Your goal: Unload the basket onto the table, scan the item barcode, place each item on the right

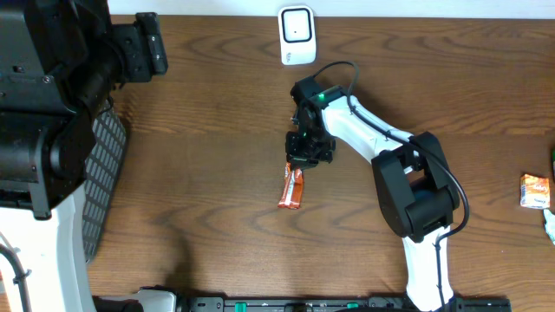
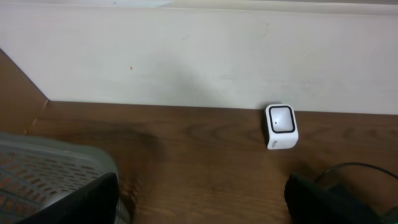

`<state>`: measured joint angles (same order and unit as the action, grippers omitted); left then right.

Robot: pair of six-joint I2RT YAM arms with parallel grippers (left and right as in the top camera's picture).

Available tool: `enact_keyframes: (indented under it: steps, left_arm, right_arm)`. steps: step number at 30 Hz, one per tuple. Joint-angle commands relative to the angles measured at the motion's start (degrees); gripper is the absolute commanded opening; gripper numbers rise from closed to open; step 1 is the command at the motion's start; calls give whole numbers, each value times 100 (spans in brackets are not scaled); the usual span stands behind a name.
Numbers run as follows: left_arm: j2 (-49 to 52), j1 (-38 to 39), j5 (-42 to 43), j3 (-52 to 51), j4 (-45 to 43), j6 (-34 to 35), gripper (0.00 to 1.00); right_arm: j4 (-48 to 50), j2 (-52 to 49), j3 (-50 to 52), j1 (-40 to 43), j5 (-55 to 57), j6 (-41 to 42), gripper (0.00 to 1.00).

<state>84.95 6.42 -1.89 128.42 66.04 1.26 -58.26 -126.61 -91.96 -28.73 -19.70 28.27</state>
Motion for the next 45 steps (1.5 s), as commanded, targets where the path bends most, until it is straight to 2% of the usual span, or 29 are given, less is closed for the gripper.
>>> enact_keyframes:
  steps: [1, 7, 10, 17, 23, 27, 30, 35, 45]
  left_arm:
    - [-39, -28, -72, -33, -2, -79, 85]
    - [-39, -31, -72, -33, -2, -76, 85]
    - [-39, -28, -72, -33, -2, -79, 85]
    - [-39, -28, -72, -33, -2, -79, 85]
    - [-39, -31, -72, -33, -2, -79, 85]
    - [-39, -28, -72, -33, -2, -79, 85]
    - [-39, -28, -72, -33, -2, -76, 85]
    - [-39, -28, -72, -33, -2, -76, 85]
    - [-39, -28, -72, -33, -2, -79, 85]
  right_arm:
    - [-310, -9, 31, -7, 1530, -24, 1]
    - [-404, 1259, 4, -221, 2787, -33, 1]
    - [-199, 2006, 4, -374, 3156, -308, 1]
    - [109, 3320, 4, -562, 3025, -787, 1]
    - [-101, 4127, 4, -424, 1764, -887, 1]
    - [-297, 4306, 4, -153, 741, -857, 1]
    - [-623, 4240, 17, 358, -59, -863, 1]
    - [-778, 4157, 17, 833, -179, -1088, 1]
    - [-658, 4155, 17, 929, -273, -1193, 1]
